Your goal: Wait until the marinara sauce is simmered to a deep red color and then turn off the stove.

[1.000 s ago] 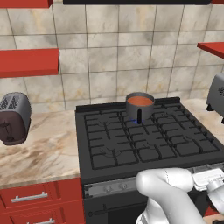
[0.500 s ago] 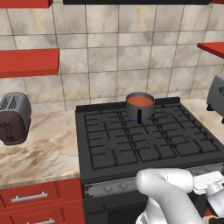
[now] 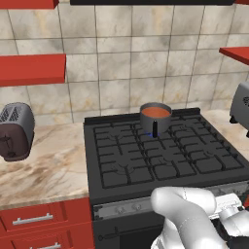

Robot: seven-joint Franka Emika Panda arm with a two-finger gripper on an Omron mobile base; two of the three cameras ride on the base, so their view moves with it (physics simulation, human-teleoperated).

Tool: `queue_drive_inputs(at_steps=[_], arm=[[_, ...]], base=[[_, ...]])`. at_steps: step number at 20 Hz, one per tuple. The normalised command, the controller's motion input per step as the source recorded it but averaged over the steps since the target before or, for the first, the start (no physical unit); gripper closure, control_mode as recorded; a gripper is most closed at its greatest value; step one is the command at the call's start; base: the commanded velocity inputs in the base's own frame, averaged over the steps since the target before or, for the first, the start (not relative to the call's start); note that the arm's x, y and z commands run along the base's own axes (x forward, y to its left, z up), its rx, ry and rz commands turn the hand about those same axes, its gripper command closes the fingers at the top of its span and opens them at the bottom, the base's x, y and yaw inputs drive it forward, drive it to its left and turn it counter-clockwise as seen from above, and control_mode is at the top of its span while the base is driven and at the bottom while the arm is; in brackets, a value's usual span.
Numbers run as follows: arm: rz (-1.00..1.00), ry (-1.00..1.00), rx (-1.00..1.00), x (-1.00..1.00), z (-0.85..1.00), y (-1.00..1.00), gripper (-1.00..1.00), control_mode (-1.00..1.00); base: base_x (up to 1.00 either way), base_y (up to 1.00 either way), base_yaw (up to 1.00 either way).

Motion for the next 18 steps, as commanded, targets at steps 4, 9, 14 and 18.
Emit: queue_drive_inputs(at_steps=[4, 9, 14, 18], arm=[[-0.01, 0.04, 0.0, 0.0, -0.2, 0.09, -1.0, -1.0], [0.0, 0.05, 0.0, 0.0, -0.17, 0.0, -1.0, -1.0], [0.0, 0.04, 0.0, 0.0, -0.12, 0.0, -1.0, -1.0], [0.0, 0.05, 0.0, 0.0, -0.12, 0.0, -1.0, -1.0]], base=[[0.0, 0.0, 0.0], [0.0, 0.0, 0.0], [0.0, 0.0, 0.0], [0.0, 0.0, 0.0]])
